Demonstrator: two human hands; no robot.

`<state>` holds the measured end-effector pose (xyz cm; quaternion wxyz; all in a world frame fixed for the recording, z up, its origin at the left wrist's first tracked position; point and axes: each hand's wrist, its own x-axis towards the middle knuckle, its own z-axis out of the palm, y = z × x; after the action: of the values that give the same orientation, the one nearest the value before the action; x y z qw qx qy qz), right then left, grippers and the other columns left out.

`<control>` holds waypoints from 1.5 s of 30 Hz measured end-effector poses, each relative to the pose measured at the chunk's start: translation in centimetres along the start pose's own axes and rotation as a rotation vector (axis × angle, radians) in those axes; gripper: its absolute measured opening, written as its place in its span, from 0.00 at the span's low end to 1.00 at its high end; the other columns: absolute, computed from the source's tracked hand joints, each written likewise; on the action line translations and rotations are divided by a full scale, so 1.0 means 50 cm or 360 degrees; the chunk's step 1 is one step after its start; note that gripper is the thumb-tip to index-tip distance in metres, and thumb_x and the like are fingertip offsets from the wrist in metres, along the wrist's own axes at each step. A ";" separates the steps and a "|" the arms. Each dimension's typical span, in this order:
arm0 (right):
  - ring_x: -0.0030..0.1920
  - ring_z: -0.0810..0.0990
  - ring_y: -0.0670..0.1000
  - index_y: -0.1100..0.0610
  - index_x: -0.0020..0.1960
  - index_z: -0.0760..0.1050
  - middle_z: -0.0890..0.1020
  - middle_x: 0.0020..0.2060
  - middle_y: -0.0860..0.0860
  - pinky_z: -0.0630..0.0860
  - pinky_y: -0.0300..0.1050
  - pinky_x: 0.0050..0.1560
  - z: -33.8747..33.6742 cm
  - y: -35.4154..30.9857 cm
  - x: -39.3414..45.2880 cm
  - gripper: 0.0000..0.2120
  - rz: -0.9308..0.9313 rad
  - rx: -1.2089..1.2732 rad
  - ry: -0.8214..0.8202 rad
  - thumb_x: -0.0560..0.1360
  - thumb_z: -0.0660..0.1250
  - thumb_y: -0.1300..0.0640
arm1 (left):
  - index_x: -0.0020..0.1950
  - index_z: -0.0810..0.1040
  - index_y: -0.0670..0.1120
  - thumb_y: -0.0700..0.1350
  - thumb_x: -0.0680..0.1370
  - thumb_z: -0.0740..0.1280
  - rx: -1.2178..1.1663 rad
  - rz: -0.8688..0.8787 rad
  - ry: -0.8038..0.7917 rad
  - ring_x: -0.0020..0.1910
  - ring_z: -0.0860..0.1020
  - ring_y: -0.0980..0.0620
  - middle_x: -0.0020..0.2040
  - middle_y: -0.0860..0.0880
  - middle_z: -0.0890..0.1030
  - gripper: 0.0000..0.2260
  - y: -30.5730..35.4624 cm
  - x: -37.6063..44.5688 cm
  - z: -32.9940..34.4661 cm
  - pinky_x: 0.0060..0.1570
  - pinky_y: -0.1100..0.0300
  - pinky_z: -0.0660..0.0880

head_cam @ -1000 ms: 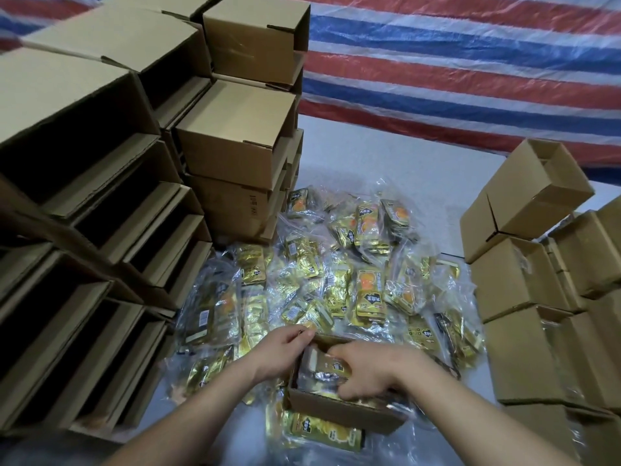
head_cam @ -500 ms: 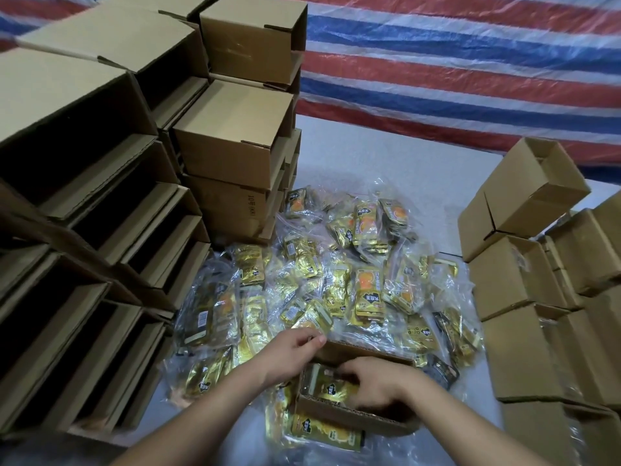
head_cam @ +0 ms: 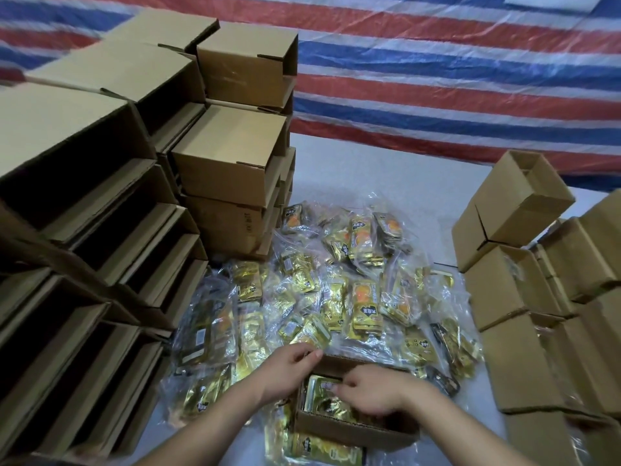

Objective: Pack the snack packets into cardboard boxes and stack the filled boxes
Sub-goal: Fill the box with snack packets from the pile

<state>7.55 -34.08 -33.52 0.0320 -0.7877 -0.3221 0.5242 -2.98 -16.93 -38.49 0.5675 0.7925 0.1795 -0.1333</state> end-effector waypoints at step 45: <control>0.33 0.75 0.44 0.48 0.36 0.67 0.76 0.31 0.46 0.68 0.44 0.33 -0.035 0.009 0.025 0.19 -0.0038 0.0011 0.1221 0.83 0.53 0.42 | 0.64 0.77 0.43 0.55 0.72 0.73 0.0415 -0.1190 0.0897 0.58 0.78 0.37 0.61 0.39 0.78 0.25 -0.131 0.091 -0.203 0.56 0.42 0.78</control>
<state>9.56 -33.27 -33.90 0.1590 -0.9227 -0.2940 0.1920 -1.67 -4.79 -42.73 0.3059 0.7434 0.5805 -0.1297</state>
